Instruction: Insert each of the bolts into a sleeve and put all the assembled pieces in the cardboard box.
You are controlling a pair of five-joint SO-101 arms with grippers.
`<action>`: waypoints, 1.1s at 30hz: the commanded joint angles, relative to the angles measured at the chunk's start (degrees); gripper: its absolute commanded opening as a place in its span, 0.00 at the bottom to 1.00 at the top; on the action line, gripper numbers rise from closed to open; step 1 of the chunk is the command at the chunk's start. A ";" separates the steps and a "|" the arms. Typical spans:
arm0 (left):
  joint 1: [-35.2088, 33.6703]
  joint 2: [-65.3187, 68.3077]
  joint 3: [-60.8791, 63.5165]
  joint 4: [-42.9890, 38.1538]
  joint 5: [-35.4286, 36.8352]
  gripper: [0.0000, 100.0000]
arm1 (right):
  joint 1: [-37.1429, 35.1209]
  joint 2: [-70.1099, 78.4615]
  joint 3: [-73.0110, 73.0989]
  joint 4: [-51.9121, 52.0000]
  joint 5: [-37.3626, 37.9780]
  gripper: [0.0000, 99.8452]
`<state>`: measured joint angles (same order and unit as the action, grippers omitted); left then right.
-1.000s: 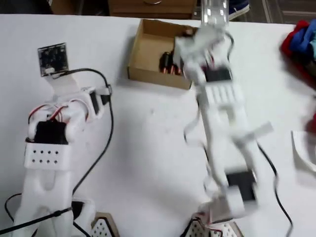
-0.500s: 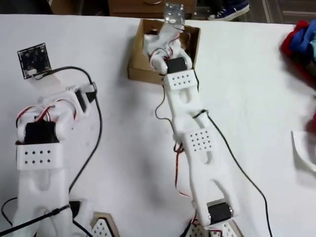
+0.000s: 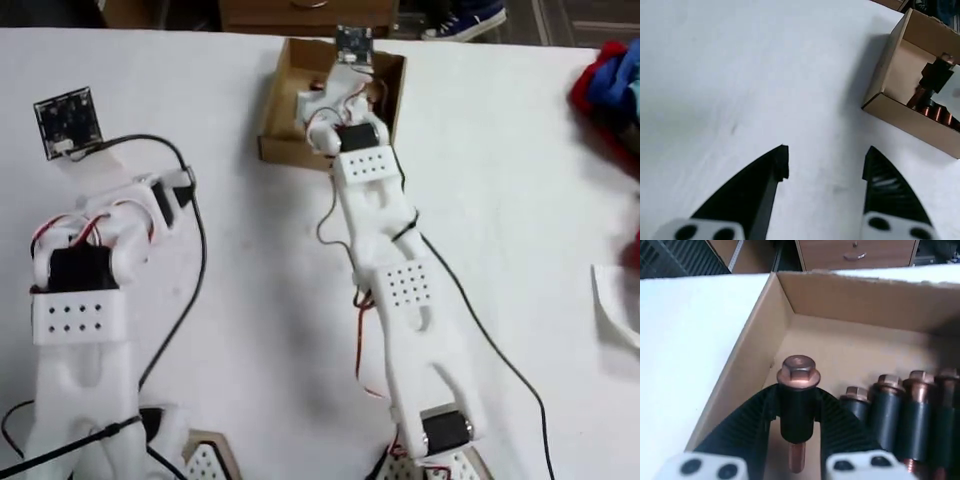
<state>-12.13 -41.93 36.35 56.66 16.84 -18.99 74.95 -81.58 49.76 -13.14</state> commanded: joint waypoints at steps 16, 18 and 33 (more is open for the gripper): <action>-0.35 -0.62 -0.22 0.18 -0.70 0.25 | 1.27 -2.24 1.32 0.13 0.09 0.17; -0.35 -0.62 -0.22 0.18 -0.70 0.25 | 2.42 -2.24 -0.97 0.22 0.09 0.14; 0.18 -7.30 -0.66 1.49 -0.62 0.25 | 12.26 -24.04 -13.98 35.56 0.18 0.02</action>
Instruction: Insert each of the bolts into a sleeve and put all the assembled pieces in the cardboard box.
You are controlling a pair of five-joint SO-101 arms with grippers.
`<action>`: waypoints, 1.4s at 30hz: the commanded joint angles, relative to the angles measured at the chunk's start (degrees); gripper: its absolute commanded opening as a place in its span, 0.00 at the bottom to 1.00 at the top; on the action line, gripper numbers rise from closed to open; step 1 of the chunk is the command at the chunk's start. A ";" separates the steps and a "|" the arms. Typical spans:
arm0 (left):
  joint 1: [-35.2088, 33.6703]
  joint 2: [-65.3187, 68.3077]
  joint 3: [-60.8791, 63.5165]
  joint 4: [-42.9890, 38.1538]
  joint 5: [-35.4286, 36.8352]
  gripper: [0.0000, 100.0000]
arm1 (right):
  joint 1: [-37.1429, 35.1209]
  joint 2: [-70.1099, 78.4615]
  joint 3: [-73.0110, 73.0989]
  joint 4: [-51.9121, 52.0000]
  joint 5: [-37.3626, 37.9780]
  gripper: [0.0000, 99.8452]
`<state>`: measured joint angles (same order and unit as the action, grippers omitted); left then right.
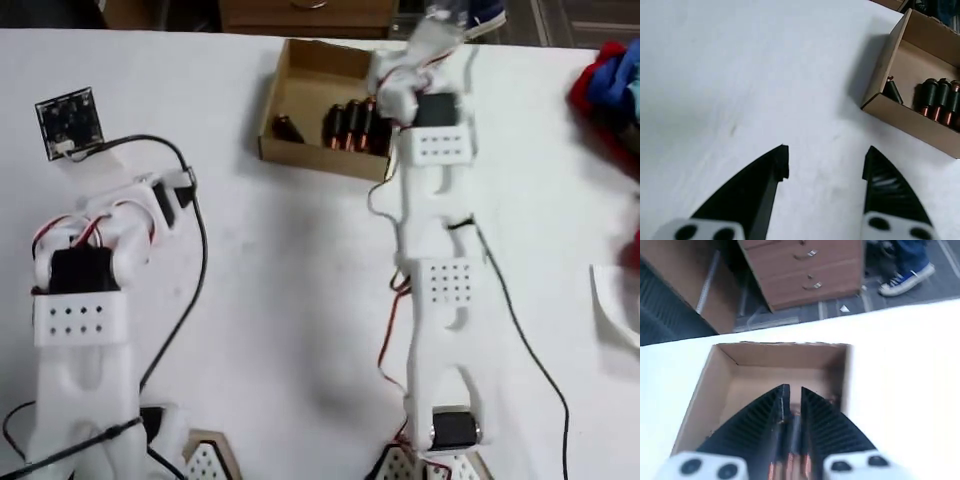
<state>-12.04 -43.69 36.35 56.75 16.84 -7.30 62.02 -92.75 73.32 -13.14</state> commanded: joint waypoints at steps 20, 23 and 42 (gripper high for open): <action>4.04 -59.34 36.79 19.52 -0.97 0.25 | 2.95 -80.22 56.53 28.09 0.09 0.02; 4.04 -60.75 41.80 18.20 -8.26 0.25 | 3.21 -94.81 79.12 28.00 0.09 0.02; 3.96 -60.84 57.36 18.29 -14.77 0.25 | 12.70 -157.41 171.25 0.66 25.23 0.02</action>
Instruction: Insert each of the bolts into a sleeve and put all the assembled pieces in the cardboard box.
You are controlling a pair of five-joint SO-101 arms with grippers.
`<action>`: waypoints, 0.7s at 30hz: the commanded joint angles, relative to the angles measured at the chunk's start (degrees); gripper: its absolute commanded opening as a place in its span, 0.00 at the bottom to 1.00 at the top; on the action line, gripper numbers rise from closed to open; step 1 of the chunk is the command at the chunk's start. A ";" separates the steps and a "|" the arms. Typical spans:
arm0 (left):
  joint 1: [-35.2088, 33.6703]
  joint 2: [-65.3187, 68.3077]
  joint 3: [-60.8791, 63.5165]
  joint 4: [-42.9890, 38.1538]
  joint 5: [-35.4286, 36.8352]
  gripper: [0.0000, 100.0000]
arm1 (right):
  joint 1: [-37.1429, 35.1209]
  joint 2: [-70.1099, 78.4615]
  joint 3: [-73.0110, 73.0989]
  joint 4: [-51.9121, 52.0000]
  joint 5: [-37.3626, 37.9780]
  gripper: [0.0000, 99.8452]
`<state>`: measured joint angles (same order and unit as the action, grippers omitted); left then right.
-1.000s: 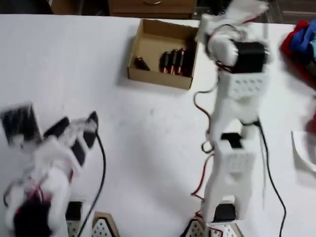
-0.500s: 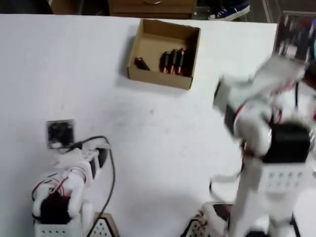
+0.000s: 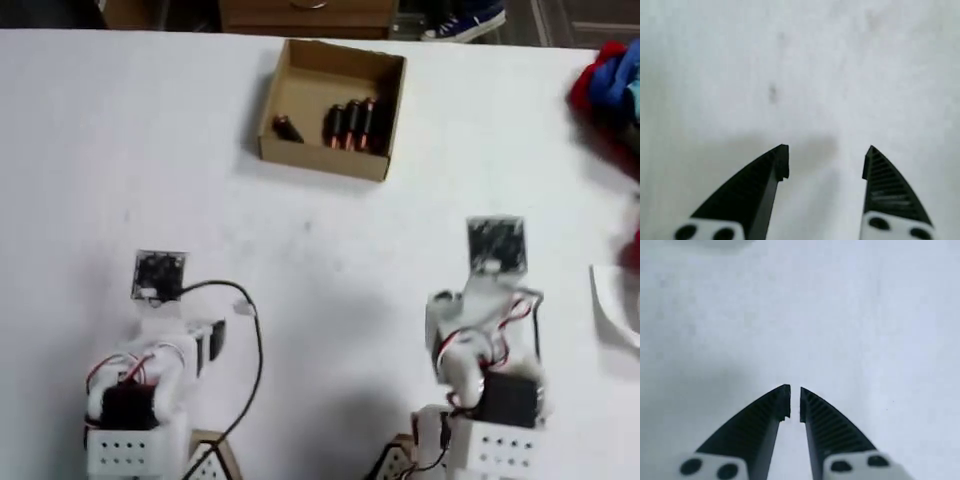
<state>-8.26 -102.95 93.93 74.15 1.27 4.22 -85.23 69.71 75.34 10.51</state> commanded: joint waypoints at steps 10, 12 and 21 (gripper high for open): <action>0.18 -1.49 3.03 -0.44 -11.87 0.25 | 1.71 -14.81 27.34 -4.26 1.58 0.02; 0.18 -1.49 3.12 -0.44 -11.87 0.25 | 1.71 -14.81 27.16 -4.09 1.58 0.02; 0.62 -1.49 3.12 -0.44 -11.96 0.25 | 1.63 -14.81 27.16 -4.09 1.58 0.02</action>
